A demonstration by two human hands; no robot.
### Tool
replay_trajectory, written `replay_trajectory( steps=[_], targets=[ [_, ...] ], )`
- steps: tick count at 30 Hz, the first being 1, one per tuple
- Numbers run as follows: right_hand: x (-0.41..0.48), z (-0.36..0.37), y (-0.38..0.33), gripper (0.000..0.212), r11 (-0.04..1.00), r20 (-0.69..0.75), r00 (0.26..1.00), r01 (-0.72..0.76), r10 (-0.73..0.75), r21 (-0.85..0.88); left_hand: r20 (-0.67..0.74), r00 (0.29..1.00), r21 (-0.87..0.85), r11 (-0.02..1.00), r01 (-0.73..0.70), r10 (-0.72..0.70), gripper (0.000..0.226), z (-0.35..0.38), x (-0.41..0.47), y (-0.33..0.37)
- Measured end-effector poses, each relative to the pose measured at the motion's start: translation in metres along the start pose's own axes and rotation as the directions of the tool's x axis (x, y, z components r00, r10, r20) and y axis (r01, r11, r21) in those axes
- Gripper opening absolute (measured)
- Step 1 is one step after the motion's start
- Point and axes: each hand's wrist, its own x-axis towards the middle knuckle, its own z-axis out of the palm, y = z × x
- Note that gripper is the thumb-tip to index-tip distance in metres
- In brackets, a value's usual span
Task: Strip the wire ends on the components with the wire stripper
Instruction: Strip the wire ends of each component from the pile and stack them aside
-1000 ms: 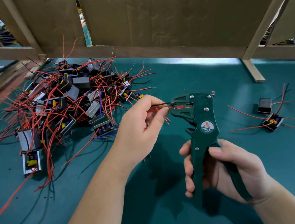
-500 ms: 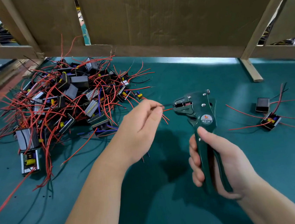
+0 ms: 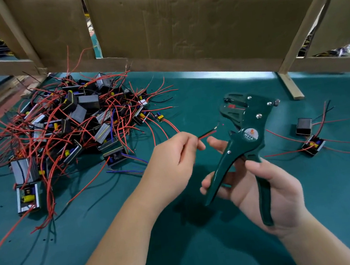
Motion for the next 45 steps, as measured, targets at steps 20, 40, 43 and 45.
replay_trajectory(
  steps=[20,40,43,45],
  targets=[
    [0.002,-0.001,-0.013,0.08,0.999,-0.169,0.985,0.041,-0.034,0.035,0.311,0.945,0.087,0.993,0.079,-0.102,0.028,-0.015,0.002,0.012],
    [-0.001,0.002,-0.01,0.067,0.981,0.119,0.984,-0.146,0.131,0.128,-0.008,0.983,-0.521,0.84,0.154,-0.185,0.016,-0.007,0.006,0.017],
    [-0.001,0.005,-0.01,0.067,0.984,0.152,0.976,-0.165,0.153,0.068,0.097,0.954,-0.653,0.705,0.277,-0.285,0.019,-0.003,0.005,0.019],
    [-0.001,0.008,-0.01,0.067,0.982,0.17,0.968,-0.188,0.185,0.007,0.086,0.954,-0.676,0.687,0.268,-0.288,0.022,0.0,0.006,0.02]
  ],
)
